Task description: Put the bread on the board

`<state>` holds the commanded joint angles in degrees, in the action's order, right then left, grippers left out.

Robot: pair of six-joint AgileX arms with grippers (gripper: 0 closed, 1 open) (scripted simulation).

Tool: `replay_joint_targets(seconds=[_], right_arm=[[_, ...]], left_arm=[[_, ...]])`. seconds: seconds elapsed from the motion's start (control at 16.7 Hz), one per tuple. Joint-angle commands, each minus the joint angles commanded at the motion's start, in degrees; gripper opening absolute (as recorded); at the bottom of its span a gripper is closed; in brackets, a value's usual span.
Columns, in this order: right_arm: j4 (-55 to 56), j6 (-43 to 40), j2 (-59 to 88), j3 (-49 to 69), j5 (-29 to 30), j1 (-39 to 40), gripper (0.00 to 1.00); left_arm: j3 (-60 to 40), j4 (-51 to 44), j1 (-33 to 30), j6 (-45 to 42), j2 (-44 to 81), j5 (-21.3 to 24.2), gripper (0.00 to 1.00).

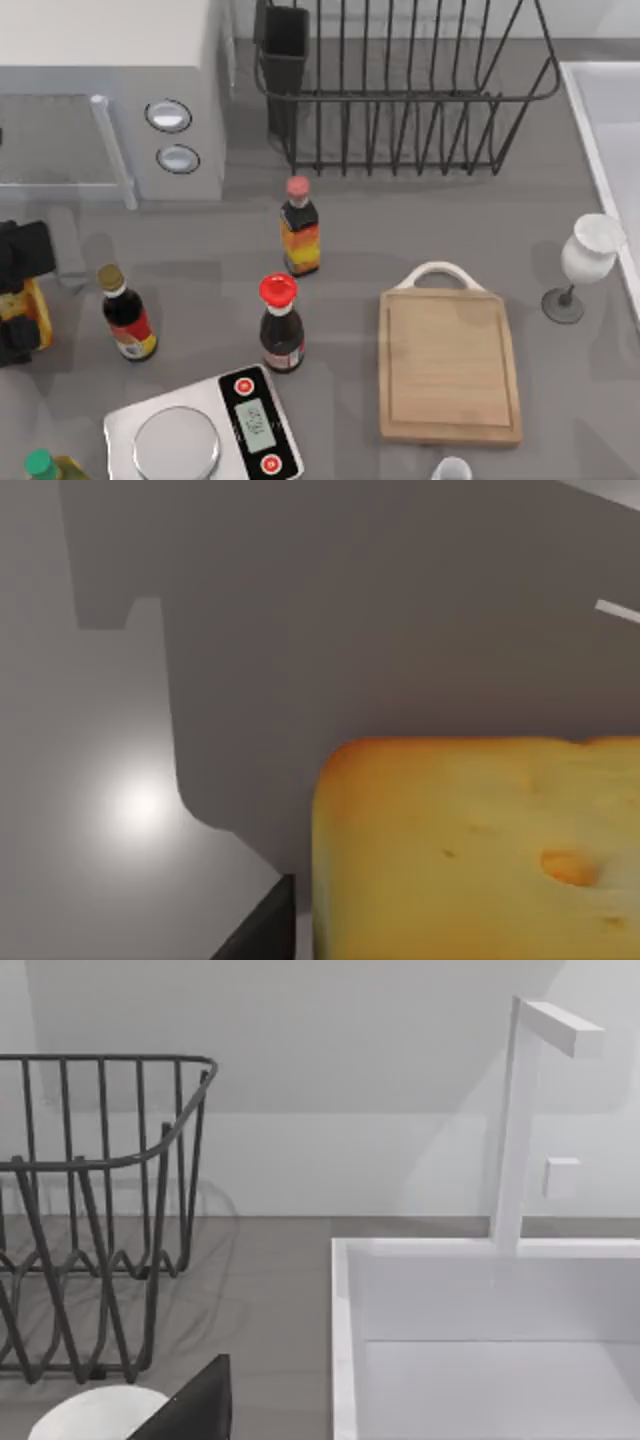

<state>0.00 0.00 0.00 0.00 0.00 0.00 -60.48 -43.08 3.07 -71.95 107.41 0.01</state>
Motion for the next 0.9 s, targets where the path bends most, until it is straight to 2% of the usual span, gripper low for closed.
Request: replay_joint_targets(seconds=[0.48,0.9], right_arm=[[0.0,0.0,0.0,0.0,0.0,0.0,1.00],[0.0,0.0,0.0,0.0,0.0,0.0,1.00]], left_arm=[[0.0,0.0,0.0,0.0,0.0,0.0,0.02],[0.0,0.0,0.0,0.0,0.0,0.0,0.00]])
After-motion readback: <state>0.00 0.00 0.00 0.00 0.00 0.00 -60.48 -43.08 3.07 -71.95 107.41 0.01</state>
